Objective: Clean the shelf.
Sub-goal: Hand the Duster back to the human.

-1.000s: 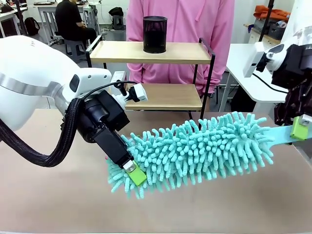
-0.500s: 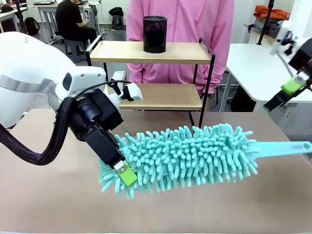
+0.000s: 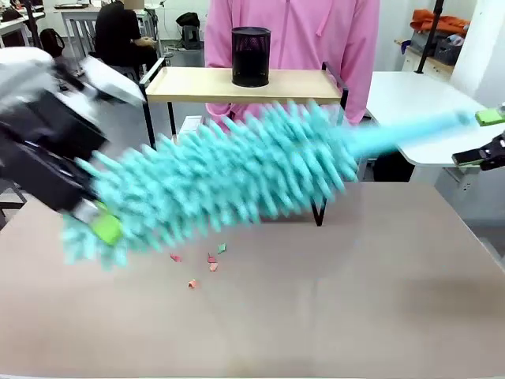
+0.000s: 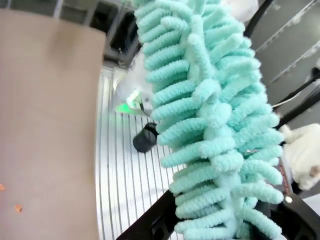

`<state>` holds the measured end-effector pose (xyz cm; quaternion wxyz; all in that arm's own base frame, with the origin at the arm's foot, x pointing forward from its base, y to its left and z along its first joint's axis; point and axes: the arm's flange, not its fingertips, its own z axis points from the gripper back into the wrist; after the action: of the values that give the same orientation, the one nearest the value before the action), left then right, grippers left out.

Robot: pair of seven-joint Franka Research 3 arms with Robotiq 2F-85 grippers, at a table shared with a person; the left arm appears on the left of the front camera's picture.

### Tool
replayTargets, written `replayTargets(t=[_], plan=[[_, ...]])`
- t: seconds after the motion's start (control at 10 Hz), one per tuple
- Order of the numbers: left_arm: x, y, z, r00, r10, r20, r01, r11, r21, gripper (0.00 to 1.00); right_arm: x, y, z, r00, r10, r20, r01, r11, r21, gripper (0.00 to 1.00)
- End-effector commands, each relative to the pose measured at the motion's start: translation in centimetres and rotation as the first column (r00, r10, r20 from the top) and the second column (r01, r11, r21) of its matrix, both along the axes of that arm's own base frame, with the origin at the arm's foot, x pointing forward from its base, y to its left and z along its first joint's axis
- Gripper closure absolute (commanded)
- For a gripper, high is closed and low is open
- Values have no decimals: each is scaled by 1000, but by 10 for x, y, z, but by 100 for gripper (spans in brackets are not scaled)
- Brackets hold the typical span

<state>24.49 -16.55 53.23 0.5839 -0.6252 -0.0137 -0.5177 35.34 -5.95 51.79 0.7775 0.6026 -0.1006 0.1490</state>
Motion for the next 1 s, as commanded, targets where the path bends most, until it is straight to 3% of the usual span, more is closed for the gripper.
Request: replayTargets(t=[0.0,0.1,0.2,0.3,0.4,0.5,0.6,0.8,0.9], plan=[[-14,61,28,986,111,123,-93,985,-148,100,4,22,11,992,122,16,-121,992,-33,0],[-13,96,45,946,275,172,-235,946,-221,100,4,22,11,992,122,16,-121,992,-33,0],[-9,123,52,864,474,167,-417,862,-288,100,4,22,11,992,122,16,-121,992,-33,0],[-6,150,53,709,691,139,-626,708,-327,100,4,22,11,992,122,16,-121,992,-33,0],[-3,170,49,606,793,65,-727,586,-357,100,4,22,11,992,122,16,-121,992,-33,0],[4,195,40,428,903,20,-854,412,-318,100,4,22,11,992,122,16,-121,992,-33,0],[18,214,20,358,931,-72,-913,332,-237,100,4,22,11,992,122,16,-121,992,-33,0],[51,231,-21,302,935,-188,-953,301,-34,100,4,22,11,992,122,16,-121,992,-33,0],[65,232,-41,281,936,-210,-951,302,72,100,4,22,11,992,122,16,-121,992,-33,0]])
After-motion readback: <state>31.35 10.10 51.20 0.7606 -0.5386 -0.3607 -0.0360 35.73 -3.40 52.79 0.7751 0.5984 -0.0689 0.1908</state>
